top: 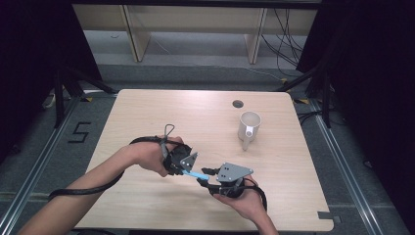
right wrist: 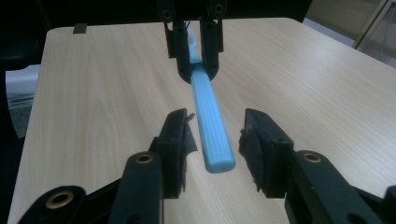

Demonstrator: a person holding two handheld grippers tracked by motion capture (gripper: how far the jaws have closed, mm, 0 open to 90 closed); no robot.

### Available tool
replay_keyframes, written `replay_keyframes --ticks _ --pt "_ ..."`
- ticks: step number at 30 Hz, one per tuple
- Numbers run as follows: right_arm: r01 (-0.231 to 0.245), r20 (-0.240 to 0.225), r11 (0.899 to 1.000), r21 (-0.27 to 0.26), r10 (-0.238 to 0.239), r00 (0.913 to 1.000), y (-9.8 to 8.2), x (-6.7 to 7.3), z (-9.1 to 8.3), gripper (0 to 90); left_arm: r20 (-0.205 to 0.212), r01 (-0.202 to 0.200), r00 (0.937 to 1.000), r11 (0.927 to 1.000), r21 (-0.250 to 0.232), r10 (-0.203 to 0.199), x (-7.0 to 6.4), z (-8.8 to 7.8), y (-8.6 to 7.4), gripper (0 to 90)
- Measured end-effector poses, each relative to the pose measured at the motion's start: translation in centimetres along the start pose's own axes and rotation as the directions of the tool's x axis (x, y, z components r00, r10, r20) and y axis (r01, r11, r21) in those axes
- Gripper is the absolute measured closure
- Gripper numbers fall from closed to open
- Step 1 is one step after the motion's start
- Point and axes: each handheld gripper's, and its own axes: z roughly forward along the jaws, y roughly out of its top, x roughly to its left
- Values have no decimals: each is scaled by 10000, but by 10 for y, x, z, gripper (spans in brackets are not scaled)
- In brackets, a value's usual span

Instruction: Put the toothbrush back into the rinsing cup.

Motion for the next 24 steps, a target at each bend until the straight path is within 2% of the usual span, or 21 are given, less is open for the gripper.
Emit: replay_keyframes --ticks 1,2,3,6,7,9,10,11,12,14,24 --pt "-193 -25 9998 75 193 9998 -1 1 1 632 8 29 10000 10000 -18 -29 0 0 0 784" --pt "-193 -25 9998 75 193 9998 -1 1 1 632 14 35 10000 10000 -18 -35 0 0 0 784" --pt "53 -85 10000 -30 -53 9999 -1 0 4 642 19 31 10000 10000 -13 -31 0 -1 0 784" --pt "115 -118 9999 -43 -115 9999 0 1 5 648 23 31 10000 10000 -28 -31 0 -1 0 784" --pt "305 -51 9995 -77 -306 9995 0 0 5 652 11 5 10000 10000 -39 -5 0 -1 0 784" --pt "316 -11 9994 -149 -317 9995 1 0 6 660 -1 -15 10000 10000 -75 15 0 -1 1 784" --pt "-53 -67 10000 -39 53 10000 1 2 6 671 17 -9 10000 10000 -63 9 0 -1 1 784" --pt "-53 -67 10000 -39 53 10000 1 2 6 671 22 -12 10000 10000 -66 13 0 -1 1 784" --pt "298 -82 9995 -129 -299 9995 1 0 8 685 39 -17 10000 10000 -98 17 0 -1 2 784" --pt "368 -89 9992 -152 -369 9993 2 0 8 701 41 -25 10000 9999 -100 25 0 -1 2 783" --pt "322 -127 9994 -137 -324 9994 1 1 7 745 85 -12 10000 9998 -173 13 1 -2 3 784"
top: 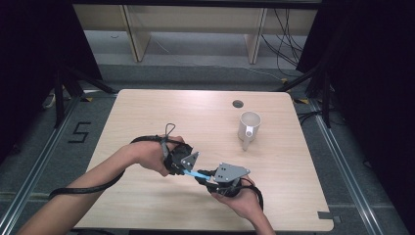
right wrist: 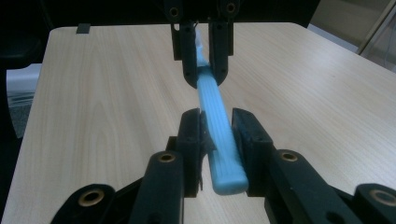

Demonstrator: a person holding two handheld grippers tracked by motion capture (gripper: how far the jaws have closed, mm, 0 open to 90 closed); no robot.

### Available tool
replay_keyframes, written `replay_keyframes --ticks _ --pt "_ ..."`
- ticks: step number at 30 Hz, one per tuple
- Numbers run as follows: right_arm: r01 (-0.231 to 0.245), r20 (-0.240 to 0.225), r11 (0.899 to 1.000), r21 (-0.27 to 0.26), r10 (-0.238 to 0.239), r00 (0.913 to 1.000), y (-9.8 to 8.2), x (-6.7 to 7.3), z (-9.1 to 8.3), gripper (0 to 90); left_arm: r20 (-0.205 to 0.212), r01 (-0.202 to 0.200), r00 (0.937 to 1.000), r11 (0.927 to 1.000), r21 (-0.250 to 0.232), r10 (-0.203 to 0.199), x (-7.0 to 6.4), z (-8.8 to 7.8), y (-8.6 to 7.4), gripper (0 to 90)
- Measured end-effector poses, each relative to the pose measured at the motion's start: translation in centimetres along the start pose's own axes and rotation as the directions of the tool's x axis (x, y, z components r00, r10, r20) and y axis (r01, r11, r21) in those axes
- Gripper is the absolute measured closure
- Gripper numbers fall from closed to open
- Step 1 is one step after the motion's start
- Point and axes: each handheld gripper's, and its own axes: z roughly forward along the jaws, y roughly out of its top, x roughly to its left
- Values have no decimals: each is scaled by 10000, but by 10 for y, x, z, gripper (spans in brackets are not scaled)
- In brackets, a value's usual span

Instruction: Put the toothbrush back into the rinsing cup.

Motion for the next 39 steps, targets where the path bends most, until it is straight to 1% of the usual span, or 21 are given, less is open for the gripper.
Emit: replay_keyframes --ticks 4,5,9,11,17,18,19,20,24,26,27,28,29,30,31,32,33,34,35,37,39 --pt "129 7 9999 -35 -129 9999 0 -1 0 745 -16 -20 10000 10000 -23 20 0 0 0 784" --pt "-66 -3 10000 0 66 10000 0 0 -1 751 -22 -33 10000 10000 -21 33 0 0 0 784" --pt "-23 -44 10000 -1 23 10000 0 0 -1 762 -32 -85 10000 10000 -31 85 0 0 0 783" --pt "153 -51 9999 -46 -153 9999 0 0 -1 774 -50 -137 9999 9999 -43 137 0 0 0 782" --pt "223 -127 9998 15 -223 9997 1 1 -1 787 -100 -350 9993 9994 -62 350 0 1 0 780" --pt "374 -88 9993 39 -373 9993 1 0 -2 787 -156 -473 9988 9989 -56 472 0 1 0 779" --pt "251 -163 9997 48 -251 9996 1 1 -2 788 -162 -470 9988 9989 -72 469 -1 1 1 779" --pt "395 -82 9992 28 -395 9992 1 0 -3 788 -162 -470 9988 9989 -72 469 -1 1 1 776" --pt "354 -52 9994 38 -354 9994 1 0 -4 788 -446 -507 9977 9987 -96 502 0 1 0 718" --pt "198 34 9998 61 -198 9998 0 -1 -4 788 -590 -541 9968 9984 -136 532 -1 0 0 641" --pt "91 53 9999 85 -91 9999 0 -1 -5 788 -742 -497 9961 9984 -278 475 -3 -1 1 641" --pt "62 206 10000 58 -64 9998 -1 -4 -6 788 -1024 -414 9941 9974 -598 352 -4 -4 0 571" --pt "62 206 10000 58 -64 9998 -1 -4 -6 788 -1024 -414 9941 9974 -598 352 -4 -4 0 547" --pt "125 271 9999 66 -126 9996 -2 -5 -7 788 -1249 -389 9918 9955 -862 279 -5 -6 -1 547" --pt "-15 439 10000 58 13 9990 -3 -6 -9 788 -1572 -334 9875 9923 -1195 143 -6 -10 -3 501" --pt "-15 439 10000 58 13 9990 -3 -6 -9 788 -1572 -334 9875 9923 -1195 143 -6 -10 -3 483" --pt "67 485 9999 89 -71 9988 -3 -7 -10 788 -1812 -336 9834 9890 -1444 69 -8 -14 -6 483" --pt "-66 568 9999 90 61 9984 -4 -7 -12 788 -1979 -284 9802 9847 -1719 -63 -9 -15 -7 458" --pt "130 731 9999 23 -132 9972 -4 -9 -13 788 -2204 -174 9749 9769 -2131 -307 -11 -18 -11 434" --pt "-218 1049 9997 92 207 9943 -7 -13 -21 788 -2553 -174 9657 9680 -2502 -486 -15 -24 -16 397" --pt "-179 1146 9998 101 166 9933 -8 -14 -23 788 -2719 -33 9591 9570 -2901 -791 -19 -26 -21 394"
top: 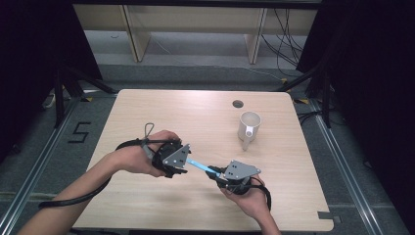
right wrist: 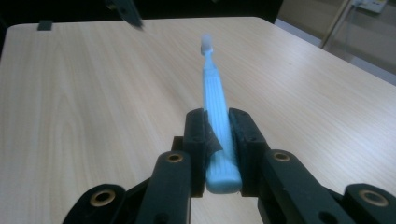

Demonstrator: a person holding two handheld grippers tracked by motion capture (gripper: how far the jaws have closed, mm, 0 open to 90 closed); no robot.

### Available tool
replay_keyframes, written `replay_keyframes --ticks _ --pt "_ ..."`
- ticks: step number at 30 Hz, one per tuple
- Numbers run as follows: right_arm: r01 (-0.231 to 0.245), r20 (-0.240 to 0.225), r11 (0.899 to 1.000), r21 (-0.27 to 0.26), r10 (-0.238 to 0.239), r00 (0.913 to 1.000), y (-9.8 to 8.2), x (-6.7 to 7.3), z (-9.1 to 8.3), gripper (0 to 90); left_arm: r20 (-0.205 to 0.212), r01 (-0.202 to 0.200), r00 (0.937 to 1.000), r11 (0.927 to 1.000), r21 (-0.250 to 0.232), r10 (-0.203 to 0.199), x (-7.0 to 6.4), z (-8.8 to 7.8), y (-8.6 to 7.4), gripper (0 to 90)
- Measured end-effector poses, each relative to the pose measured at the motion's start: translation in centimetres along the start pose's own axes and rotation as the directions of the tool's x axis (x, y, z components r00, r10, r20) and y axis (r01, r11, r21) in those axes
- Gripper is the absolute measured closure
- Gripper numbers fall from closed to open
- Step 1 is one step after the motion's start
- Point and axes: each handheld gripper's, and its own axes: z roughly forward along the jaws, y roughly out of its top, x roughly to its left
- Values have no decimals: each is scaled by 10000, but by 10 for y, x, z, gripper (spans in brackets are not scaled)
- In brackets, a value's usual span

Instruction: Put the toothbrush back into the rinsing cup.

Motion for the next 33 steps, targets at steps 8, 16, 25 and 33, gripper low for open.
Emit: replay_keyframes --ticks 8,16,25,33 --pt "-381 977 9978 -543 433 9943 -1 -13 -17 788 -624 1142 9903 9836 -1394 -1238 -11 -6 -22 382" --pt "-790 2031 9884 -1296 1045 9736 6 -26 -34 788 -547 2714 9513 9081 -3188 -3035 -22 4 -40 378" --pt "-768 2905 9587 -2737 1585 9436 20 -27 -41 787 -275 4202 8666 7583 -4983 -4983 -27 20 -54 367" --pt "-695 2995 9393 -3359 1765 9376 34 -29 -41 788 240 5061 7787 6051 -6146 -6270 -27 23 -61 352"
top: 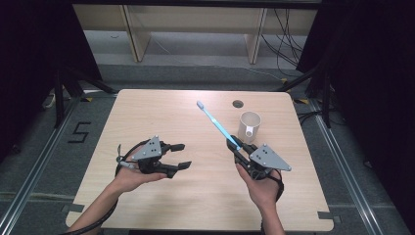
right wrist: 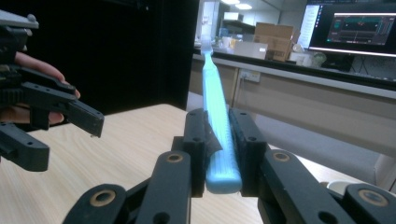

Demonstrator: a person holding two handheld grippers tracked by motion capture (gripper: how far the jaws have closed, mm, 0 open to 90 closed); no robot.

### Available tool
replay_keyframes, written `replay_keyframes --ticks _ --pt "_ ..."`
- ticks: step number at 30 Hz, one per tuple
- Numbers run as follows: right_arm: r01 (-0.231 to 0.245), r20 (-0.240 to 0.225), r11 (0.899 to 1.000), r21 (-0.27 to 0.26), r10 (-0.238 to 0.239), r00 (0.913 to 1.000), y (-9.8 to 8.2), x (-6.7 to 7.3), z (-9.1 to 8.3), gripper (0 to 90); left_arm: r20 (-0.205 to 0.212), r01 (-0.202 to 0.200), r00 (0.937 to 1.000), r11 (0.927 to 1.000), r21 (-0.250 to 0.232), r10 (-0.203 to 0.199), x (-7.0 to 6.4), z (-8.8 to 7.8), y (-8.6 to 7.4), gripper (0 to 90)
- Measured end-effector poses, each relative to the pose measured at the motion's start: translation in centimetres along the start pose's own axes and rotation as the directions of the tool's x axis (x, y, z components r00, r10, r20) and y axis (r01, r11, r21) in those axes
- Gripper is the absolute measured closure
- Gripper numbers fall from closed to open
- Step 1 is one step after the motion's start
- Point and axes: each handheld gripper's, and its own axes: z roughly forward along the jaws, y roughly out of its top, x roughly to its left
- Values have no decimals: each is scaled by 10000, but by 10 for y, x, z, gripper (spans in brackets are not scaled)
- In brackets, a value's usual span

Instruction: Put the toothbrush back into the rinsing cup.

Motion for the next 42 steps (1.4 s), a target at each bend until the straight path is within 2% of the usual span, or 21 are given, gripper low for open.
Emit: replay_keyframes --ticks 1,2,6,7,11,12,13,14,16,19,21,22,26,27,30,32,33,35,39,40,42 --pt "-91 49 9999 -50 92 9999 2 1 2 788 -149 440 9989 9984 -366 -445 2 -1 2 352" --pt "-91 49 9999 -50 92 9999 2 1 2 788 -149 440 9989 9984 -366 -445 2 -1 2 352" --pt "-183 109 9990 -416 188 9998 6 4 7 787 -332 1197 9919 9891 -859 -1229 7 0 5 349" --pt "-590 -76 9979 -281 588 9982 6 7 7 788 -376 1226 9913 9885 -887 -1263 9 1 7 349" --pt "-604 -240 9975 -366 595 9979 5 9 11 788 -454 1475 9870 9818 -1199 -1539 15 4 13 348" --pt "-275 -11 9977 -625 275 9996 5 8 13 788 -431 1578 9855 9794 -1259 -1643 16 5 14 348" --pt "-432 -138 9983 -392 426 9990 5 10 12 788 -395 1708 9833 9763 -1332 -1775 18 6 16 347" --pt "-282 -104 9985 -472 278 9996 5 10 13 788 -382 1785 9819 9742 -1384 -1853 20 7 18 347" --pt "-510 -109 9979 -394 506 9987 4 12 13 788 -405 1882 9798 9710 -1472 -1960 22 8 21 351" --pt "-200 -70 9989 -432 198 9998 4 11 13 788 -443 1998 9768 9664 -1615 -2093 25 11 28 354" --pt "-369 -158 9985 -405 363 9992 5 13 12 788 -397 2064 9757 9643 -1661 -2157 26 13 32 354" --pt "-133 -86 9986 -505 129 9999 5 11 13 788 -363 2128 9744 9623 -1692 -2219 26 13 33 354" --pt "-347 -252 9980 -537 334 9991 7 15 13 788 -249 2356 9695 9552 -1794 -2438 28 17 38 356" --pt "72 -36 9979 -637 -75 10000 7 14 13 788 -209 2507 9657 9502 -1851 -2589 29 19 40 357" --pt "95 -82 9980 -621 -100 9999 7 15 14 788 -215 2631 9621 9464 -1873 -2717 30 22 42 358" --pt "-303 -206 9988 -397 295 9994 6 19 14 788 -164 2658 9617 9453 -1889 -2737 31 23 44 358" --pt "-101 -214 9988 -485 91 9997 6 19 15 788 -146 2731 9596 9429 -1905 -2809 31 24 44 358" --pt "-236 -255 9991 -356 227 9994 6 20 15 788 -114 2854 9561 9391 -1916 -2929 32 25 45 359" --pt "-94 -215 9983 -566 82 9997 6 21 16 788 -37 3099 9484 9290 -2021 -3172 33 28 48 363" --pt "-272 -197 9983 -506 262 9995 6 22 16 788 13 3221 9443 9238 -2068 -3290 34 28 49 363" --pt "-20 -113 9977 -674 13 9999 6 21 16 788 60 3292 9420 9206 -2101 -3355 34 29 50 370"
